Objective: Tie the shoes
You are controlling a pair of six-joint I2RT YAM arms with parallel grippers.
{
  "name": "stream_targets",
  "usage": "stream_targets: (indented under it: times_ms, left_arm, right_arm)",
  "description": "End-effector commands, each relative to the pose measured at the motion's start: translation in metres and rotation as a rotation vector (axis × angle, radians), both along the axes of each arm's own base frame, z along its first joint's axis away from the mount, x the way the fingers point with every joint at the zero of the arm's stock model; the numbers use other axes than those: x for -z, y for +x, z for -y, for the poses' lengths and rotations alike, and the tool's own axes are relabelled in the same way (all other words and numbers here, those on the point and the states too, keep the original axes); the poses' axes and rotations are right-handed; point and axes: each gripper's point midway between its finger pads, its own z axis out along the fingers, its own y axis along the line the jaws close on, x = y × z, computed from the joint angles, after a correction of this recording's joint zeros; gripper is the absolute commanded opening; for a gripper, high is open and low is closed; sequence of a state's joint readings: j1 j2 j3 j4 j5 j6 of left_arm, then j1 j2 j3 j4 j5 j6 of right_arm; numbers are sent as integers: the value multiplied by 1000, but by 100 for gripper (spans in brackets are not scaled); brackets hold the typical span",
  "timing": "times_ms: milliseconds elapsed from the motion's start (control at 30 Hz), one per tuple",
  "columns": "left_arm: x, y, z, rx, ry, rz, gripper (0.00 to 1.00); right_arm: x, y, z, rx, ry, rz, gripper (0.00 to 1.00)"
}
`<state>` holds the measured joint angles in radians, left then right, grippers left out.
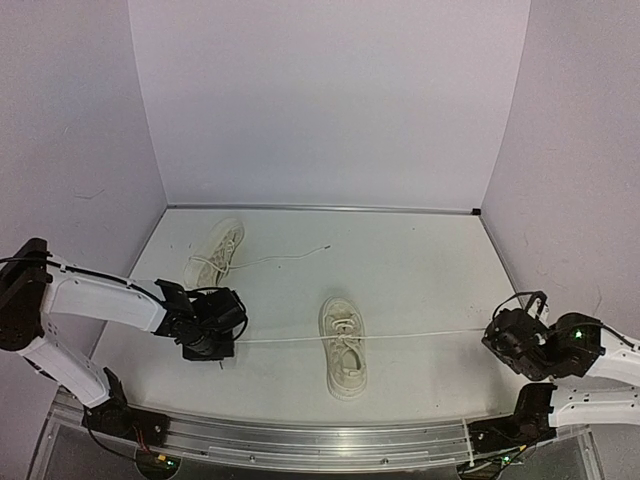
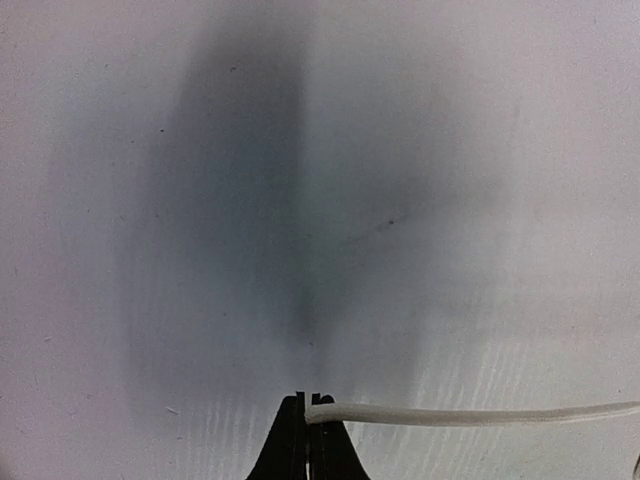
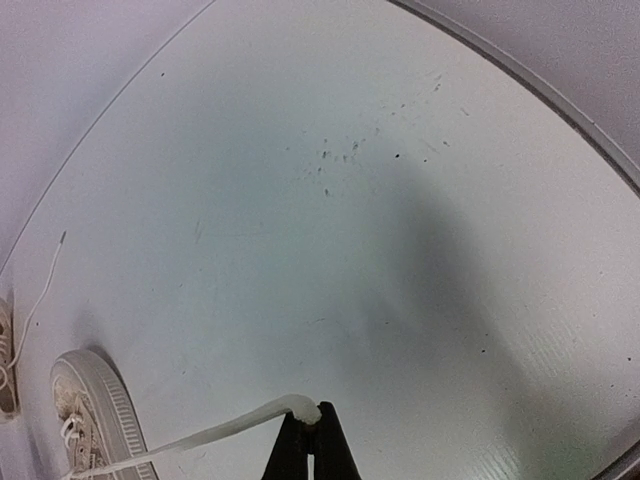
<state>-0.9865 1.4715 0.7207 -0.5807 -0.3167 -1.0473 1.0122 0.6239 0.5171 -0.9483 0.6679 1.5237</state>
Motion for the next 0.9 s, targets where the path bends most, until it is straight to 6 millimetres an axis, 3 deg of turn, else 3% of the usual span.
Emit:
stream_targets:
  times_ms: [0, 200, 300, 367, 467, 600, 733, 867]
  left_arm:
    - [-16, 11, -26, -95, -28, 52, 0]
    - [-29, 16, -35, -85, -8, 71, 0]
    - [-28, 21, -21, -23, -40, 73, 0]
    - [-28, 20, 4, 67, -121, 66, 0]
    - [-39, 19, 39, 191, -182, 105, 0]
    - [-52, 15, 76, 322, -198, 137, 0]
    - [-52, 15, 96, 363, -235, 133, 0]
    - [-53, 17, 102, 365, -250, 132, 0]
  right_arm:
    - [-29, -4, 33, 144, 7, 86, 0]
    - [-33, -6, 38, 158, 27, 110, 0]
    - [-32, -2, 31, 130, -1, 106, 0]
    - [-28, 8, 8, 26, -32, 102, 0]
    - [-20, 25, -41, -158, -37, 99, 0]
    - [6, 37, -104, -370, -48, 26, 0]
    - [29, 38, -165, -598, 13, -12, 0]
    - [46, 39, -201, -732, 19, -41, 0]
